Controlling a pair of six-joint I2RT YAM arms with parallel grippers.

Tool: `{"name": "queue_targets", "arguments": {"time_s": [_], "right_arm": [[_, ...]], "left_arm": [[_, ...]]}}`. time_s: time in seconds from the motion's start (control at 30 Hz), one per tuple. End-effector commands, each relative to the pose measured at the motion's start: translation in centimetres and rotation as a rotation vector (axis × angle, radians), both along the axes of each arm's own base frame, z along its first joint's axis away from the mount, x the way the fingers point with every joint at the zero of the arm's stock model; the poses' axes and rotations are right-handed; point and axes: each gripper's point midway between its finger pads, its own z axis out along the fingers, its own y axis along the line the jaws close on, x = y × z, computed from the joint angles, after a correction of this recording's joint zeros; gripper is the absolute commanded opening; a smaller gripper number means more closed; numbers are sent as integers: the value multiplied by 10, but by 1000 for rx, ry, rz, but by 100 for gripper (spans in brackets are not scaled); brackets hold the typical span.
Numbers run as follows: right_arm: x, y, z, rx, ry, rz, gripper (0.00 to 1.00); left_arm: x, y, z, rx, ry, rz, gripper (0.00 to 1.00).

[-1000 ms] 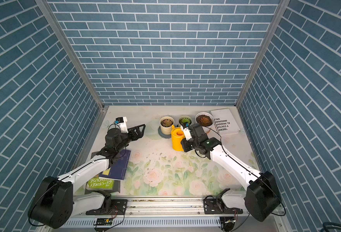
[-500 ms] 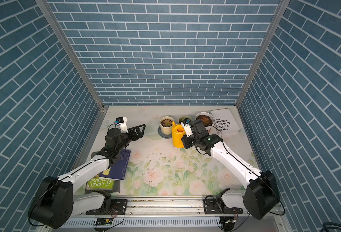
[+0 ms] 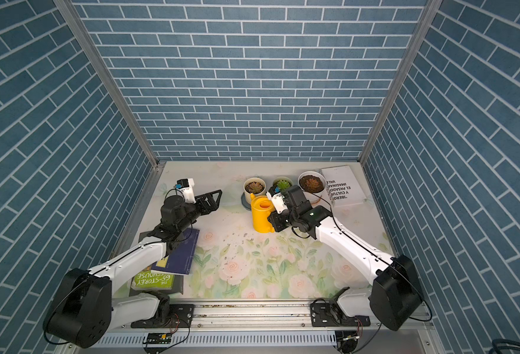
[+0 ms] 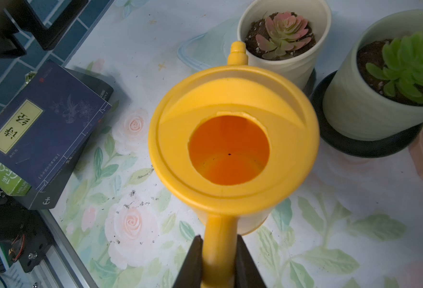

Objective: Water the succulent around the soil edge
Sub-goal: Water the soil of the potted plant with water.

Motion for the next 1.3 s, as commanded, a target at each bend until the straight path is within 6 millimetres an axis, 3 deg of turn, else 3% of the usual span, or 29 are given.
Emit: {"name": "queue_targets", "arguments": {"time_s": [0.0, 0.3, 0.47, 0.97, 1.27], "right_arm": [[6, 16, 11, 49, -28, 29, 0], [15, 35, 17, 76, -50, 55, 0], [13, 35, 23, 83, -57, 55, 0], [-11, -30, 14, -5, 5, -96, 0], [8, -70, 22, 17, 21, -230, 0]], "left_arm": [[-2, -3, -3, 15, -7, -17, 100], [-2, -2, -1, 15, -10, -15, 100], [-2, -2, -1, 16, -9, -14, 100], [-3, -5, -1, 10, -14, -30, 100], [-3, -4, -5, 26, -6, -30, 100]]}}
